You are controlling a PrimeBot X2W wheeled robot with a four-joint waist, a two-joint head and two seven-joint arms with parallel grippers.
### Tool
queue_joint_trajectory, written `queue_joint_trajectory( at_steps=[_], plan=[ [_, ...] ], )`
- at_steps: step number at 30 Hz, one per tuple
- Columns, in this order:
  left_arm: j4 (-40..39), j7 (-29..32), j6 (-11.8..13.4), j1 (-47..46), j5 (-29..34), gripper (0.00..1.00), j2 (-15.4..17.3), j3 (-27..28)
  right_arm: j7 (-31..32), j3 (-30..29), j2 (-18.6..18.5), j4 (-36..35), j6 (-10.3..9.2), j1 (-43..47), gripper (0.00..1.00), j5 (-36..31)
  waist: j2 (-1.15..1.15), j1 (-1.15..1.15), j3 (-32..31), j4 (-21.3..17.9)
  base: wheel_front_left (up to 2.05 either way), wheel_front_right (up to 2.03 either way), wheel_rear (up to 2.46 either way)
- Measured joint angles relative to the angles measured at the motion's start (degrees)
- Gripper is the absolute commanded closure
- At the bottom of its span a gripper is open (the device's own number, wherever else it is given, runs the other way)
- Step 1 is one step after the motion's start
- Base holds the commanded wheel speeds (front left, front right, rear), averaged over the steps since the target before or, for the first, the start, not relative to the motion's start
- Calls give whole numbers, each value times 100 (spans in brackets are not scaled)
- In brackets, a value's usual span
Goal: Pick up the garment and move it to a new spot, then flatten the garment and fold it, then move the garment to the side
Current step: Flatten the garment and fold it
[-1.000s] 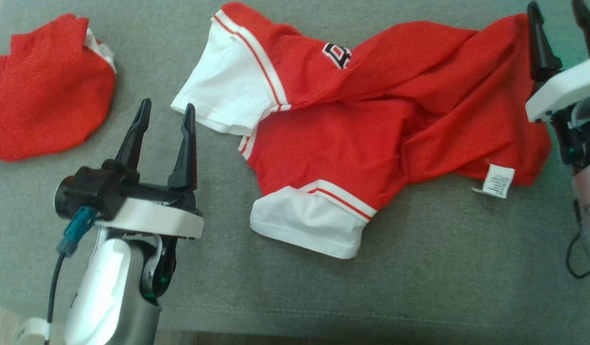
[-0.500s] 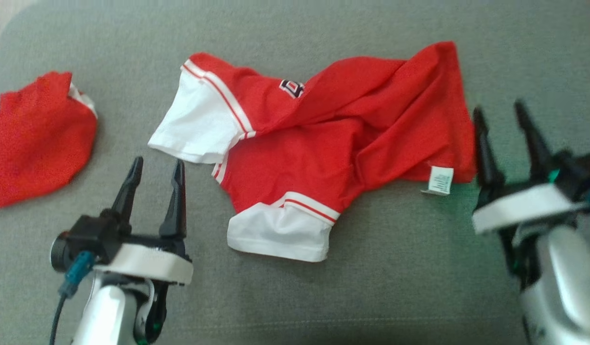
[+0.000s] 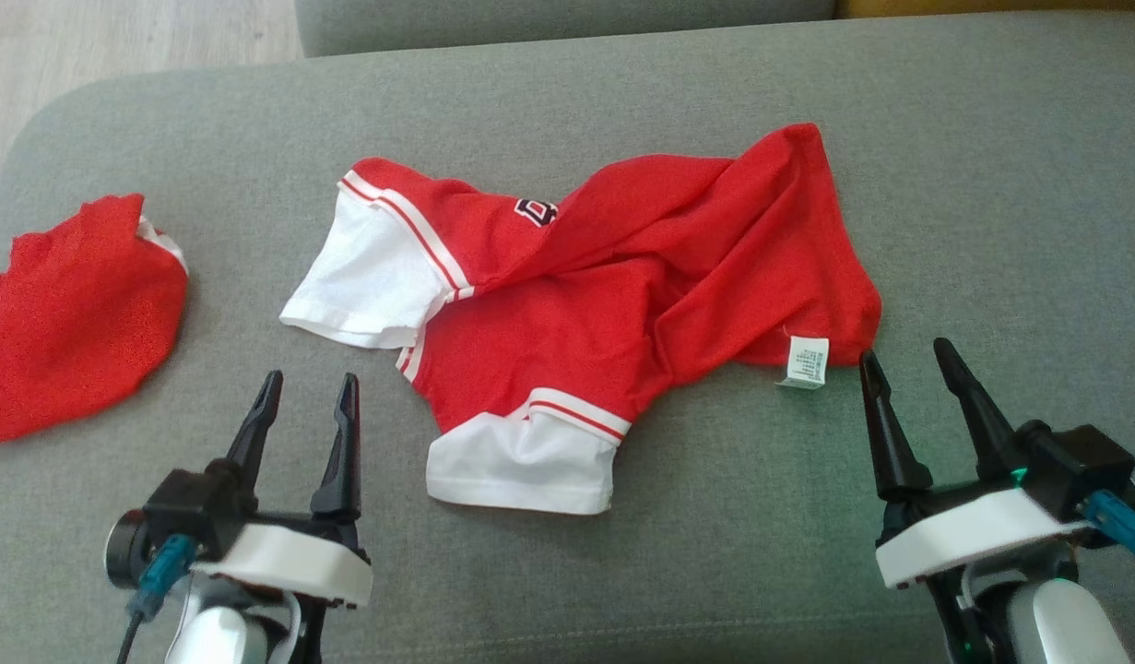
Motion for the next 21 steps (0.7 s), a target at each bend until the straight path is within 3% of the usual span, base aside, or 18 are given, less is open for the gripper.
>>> queue_joint_trajectory(
  at_steps=[16,21],
  plan=[
    [-66,70,24,11,-51,0,40,-91,146,-38,44,-186,0,11,0,-48,0,0,-5,4,0,0,0],
    [-53,438,-231,10,-176,0,56,-400,147,-34,73,-191,0,10,0,-49,0,0,23,-4,0,0,0]
  ],
)
